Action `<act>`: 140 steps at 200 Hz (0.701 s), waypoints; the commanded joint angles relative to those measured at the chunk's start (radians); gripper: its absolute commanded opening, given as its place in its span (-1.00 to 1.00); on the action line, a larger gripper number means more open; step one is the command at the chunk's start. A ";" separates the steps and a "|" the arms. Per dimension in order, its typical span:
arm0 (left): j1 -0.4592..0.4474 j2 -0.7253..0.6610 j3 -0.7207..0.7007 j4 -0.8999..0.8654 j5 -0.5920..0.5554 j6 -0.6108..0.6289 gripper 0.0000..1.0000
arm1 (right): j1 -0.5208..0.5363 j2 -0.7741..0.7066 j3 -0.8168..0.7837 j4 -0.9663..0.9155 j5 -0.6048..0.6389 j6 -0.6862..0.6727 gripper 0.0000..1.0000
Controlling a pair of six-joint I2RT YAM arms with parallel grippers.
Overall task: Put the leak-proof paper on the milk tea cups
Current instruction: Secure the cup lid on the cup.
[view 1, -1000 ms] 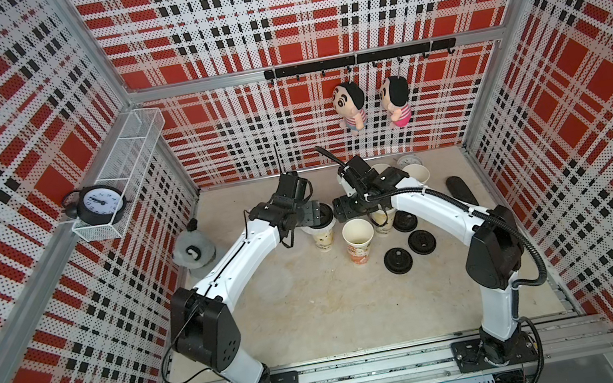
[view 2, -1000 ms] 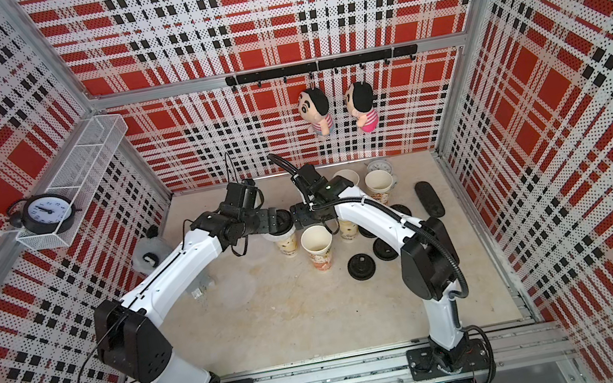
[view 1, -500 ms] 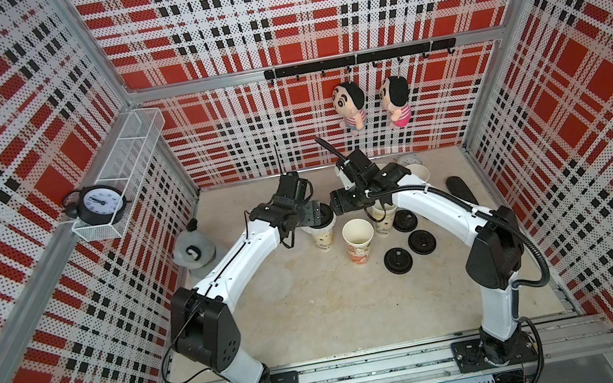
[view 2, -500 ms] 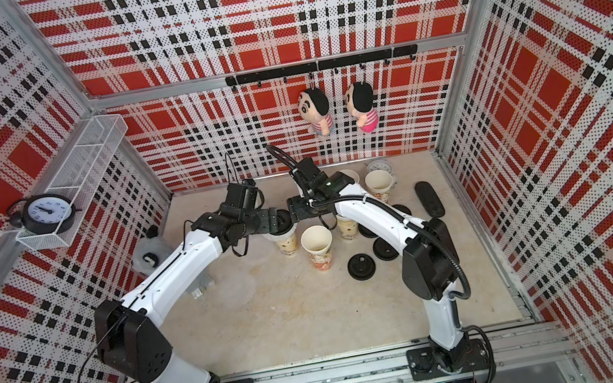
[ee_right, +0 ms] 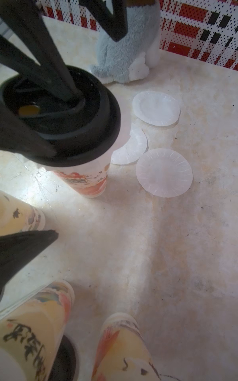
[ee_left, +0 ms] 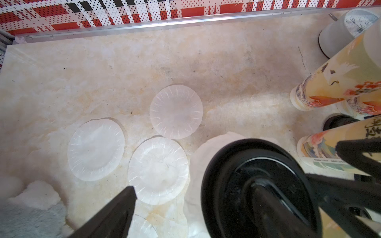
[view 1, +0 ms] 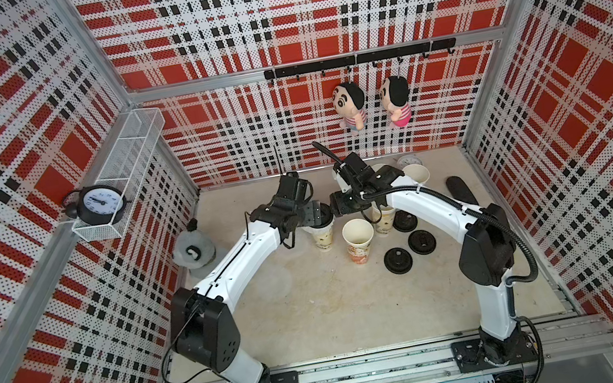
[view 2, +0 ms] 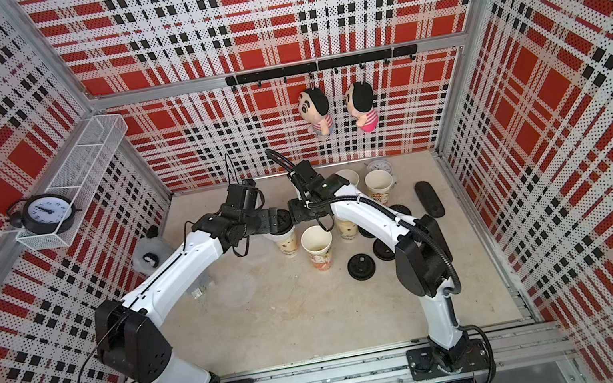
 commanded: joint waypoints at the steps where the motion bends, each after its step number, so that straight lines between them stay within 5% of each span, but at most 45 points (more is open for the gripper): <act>1: -0.005 0.008 -0.045 -0.078 0.007 0.013 0.82 | 0.010 0.006 -0.047 0.007 -0.007 0.007 0.15; 79: -0.002 -0.002 -0.062 -0.073 0.009 0.012 0.82 | 0.010 -0.041 -0.220 0.053 -0.010 0.029 0.12; 140: 0.011 -0.010 -0.086 -0.056 0.021 0.009 0.82 | 0.010 -0.045 -0.124 0.021 0.006 0.009 0.20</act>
